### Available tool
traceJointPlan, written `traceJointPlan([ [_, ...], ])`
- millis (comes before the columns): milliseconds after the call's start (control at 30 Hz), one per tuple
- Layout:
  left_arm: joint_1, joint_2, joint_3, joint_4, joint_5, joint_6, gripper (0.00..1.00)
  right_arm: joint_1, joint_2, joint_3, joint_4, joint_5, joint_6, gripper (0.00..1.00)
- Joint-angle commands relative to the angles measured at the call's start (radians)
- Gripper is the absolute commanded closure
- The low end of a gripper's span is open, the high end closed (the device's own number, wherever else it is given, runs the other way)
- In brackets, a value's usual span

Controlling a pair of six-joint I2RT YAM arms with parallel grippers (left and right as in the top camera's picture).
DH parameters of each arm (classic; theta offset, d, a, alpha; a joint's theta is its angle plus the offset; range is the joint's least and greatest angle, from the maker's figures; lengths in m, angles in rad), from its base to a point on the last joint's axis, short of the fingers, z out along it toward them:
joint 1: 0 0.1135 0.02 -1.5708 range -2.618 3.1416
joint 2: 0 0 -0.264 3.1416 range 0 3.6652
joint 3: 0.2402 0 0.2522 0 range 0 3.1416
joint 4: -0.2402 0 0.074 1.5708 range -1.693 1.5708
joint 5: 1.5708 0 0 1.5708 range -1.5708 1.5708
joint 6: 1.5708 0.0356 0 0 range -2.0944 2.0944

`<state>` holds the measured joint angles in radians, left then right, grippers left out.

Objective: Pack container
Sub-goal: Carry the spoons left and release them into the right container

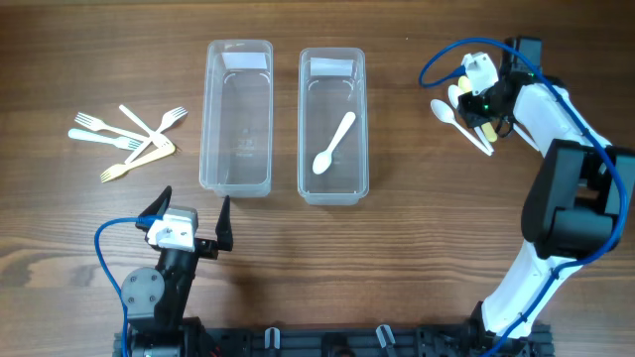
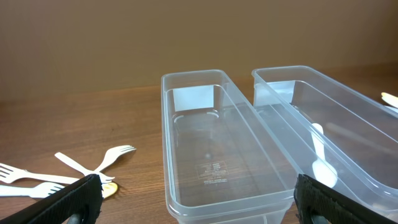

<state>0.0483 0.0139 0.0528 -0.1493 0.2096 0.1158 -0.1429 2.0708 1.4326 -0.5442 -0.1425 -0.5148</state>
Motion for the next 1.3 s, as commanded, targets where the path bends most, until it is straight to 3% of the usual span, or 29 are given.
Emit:
traceJointPlan([
  [0,0.006,-0.007,-0.007,0.003,0.002,0.015,0.00,-0.002,0.058,-0.001,0.003,-0.015,-0.006,0.63],
  [233,0.006,-0.007,-0.007,0.003,0.002,0.015,0.00,-0.002,0.097,-0.002,0.010,-0.012,-0.005,0.71],
  [267,0.006,-0.007,-0.007,0.003,0.002,0.015,0.00,-0.002,0.097,-0.002,0.010,-0.012,0.000,0.74],
  [333,0.006,-0.007,-0.007,0.003,0.002,0.015,0.00,-0.002,0.097,-0.002,0.000,-0.013,0.026,0.95],
  [500,0.006,-0.007,-0.007,0.003,0.002,0.015,0.00,0.009,0.051,0.061,-0.130,-0.013,0.055,0.96],
  [600,0.006,-0.007,-0.007,0.003,0.002,0.015,0.00,0.033,-0.084,0.122,-0.183,-0.012,0.103,0.96],
  [767,0.006,-0.007,-0.007,0.003,0.002,0.015,0.00,0.150,-0.460,0.168,-0.140,-0.012,0.178,0.96],
  [900,0.006,-0.007,-0.007,0.003,0.002,0.015,0.00,0.363,-0.637,0.168,-0.099,-0.034,0.210,0.95],
  [1000,0.006,-0.007,-0.007,0.003,0.002,0.015,0.00,0.487,-0.591,0.152,-0.103,-0.039,0.292,0.96],
  [1133,0.006,-0.007,-0.007,0.003,0.002,0.015,0.00,0.513,-0.379,0.114,-0.109,-0.063,0.544,0.96],
  [1267,0.006,-0.007,-0.007,0.003,0.002,0.015,0.00,0.550,-0.171,0.114,-0.051,-0.223,0.682,0.96],
])
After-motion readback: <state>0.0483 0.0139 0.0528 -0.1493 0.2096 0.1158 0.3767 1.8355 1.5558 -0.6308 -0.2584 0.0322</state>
